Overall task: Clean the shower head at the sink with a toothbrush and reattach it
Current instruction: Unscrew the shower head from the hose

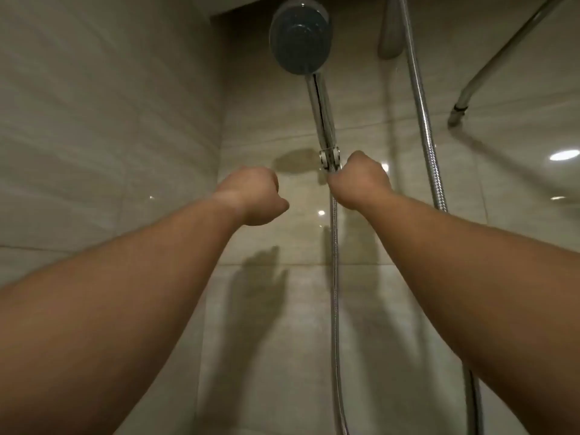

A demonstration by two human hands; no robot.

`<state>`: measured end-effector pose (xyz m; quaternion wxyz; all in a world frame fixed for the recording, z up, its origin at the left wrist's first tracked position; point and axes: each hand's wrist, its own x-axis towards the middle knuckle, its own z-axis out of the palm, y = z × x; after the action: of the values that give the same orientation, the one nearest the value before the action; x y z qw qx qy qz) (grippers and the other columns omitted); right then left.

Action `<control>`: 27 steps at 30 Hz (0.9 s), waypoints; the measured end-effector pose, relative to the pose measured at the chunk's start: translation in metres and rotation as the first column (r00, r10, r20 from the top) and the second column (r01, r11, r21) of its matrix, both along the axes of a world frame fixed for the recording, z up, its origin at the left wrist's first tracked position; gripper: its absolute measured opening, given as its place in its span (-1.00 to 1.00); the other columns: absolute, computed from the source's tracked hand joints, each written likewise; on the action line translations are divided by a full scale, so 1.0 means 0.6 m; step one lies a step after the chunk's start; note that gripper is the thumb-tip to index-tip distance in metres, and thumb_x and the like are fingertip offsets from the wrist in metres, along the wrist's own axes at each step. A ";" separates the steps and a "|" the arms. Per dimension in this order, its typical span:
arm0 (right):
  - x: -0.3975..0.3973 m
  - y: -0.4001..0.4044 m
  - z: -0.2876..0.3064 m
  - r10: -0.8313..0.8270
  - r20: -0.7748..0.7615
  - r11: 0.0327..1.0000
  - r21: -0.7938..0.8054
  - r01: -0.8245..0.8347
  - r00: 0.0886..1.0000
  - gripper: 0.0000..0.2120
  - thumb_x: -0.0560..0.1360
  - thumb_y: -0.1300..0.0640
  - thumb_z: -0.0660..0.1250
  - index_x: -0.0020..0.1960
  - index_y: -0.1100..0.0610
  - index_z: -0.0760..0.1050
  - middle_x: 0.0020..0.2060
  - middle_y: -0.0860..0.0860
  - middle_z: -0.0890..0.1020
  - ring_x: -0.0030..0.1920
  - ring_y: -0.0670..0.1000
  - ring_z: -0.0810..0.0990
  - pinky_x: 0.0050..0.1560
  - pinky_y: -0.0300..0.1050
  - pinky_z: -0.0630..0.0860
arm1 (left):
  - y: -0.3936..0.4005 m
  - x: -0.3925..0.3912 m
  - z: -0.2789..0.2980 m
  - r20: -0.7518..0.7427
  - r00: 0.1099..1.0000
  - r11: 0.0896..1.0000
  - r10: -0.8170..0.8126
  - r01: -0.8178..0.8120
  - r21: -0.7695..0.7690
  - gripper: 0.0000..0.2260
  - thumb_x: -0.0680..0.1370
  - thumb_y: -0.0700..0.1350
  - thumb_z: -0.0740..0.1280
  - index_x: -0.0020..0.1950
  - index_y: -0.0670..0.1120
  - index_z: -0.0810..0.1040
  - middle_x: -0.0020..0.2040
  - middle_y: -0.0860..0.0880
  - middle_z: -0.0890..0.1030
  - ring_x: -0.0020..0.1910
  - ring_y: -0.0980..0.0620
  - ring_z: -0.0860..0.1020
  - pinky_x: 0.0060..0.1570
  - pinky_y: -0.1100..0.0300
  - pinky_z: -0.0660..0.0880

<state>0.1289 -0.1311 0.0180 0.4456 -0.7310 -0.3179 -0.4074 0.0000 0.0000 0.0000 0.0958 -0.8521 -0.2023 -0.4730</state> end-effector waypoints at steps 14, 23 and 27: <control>0.047 0.042 0.110 0.208 0.154 0.960 0.158 -0.232 0.966 -0.53 0.49 0.01 0.43 0.32 0.19 0.44 0.17 0.10 0.58 0.15 0.12 0.56 0.13 -0.01 0.53 | 0.022 0.029 0.066 0.057 0.998 1.000 0.006 -0.004 -0.027 -0.73 0.54 0.03 0.37 0.15 -0.09 0.65 0.11 -0.09 0.66 0.09 -0.13 0.60 0.10 0.01 0.60; 0.058 0.038 0.126 0.278 0.215 0.954 0.054 -0.296 0.936 -0.60 0.54 0.06 0.37 0.34 0.04 0.38 0.10 0.03 0.59 0.01 0.06 0.60 -0.28 -0.17 0.54 | 0.018 0.020 0.073 0.053 0.998 0.999 0.022 -0.021 -0.026 -0.72 0.56 0.02 0.37 0.17 -0.12 0.65 0.13 -0.11 0.66 0.11 -0.15 0.60 0.15 -0.04 0.59; 0.053 0.040 0.132 0.227 0.267 0.972 -0.010 -0.233 0.937 -0.63 0.56 0.04 0.33 0.32 0.09 0.34 0.12 0.07 0.58 0.08 0.12 0.58 0.10 0.08 0.55 | 0.016 0.013 0.074 0.055 0.998 0.999 0.024 -0.023 -0.033 -0.72 0.57 0.02 0.37 0.18 -0.12 0.64 0.12 -0.11 0.66 0.10 -0.14 0.60 0.15 -0.05 0.60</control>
<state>0.1604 -0.1071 0.0971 0.4516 -0.6225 -0.4537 -0.4503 0.0076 0.0099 0.0443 0.0819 -0.8377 -0.2225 -0.4919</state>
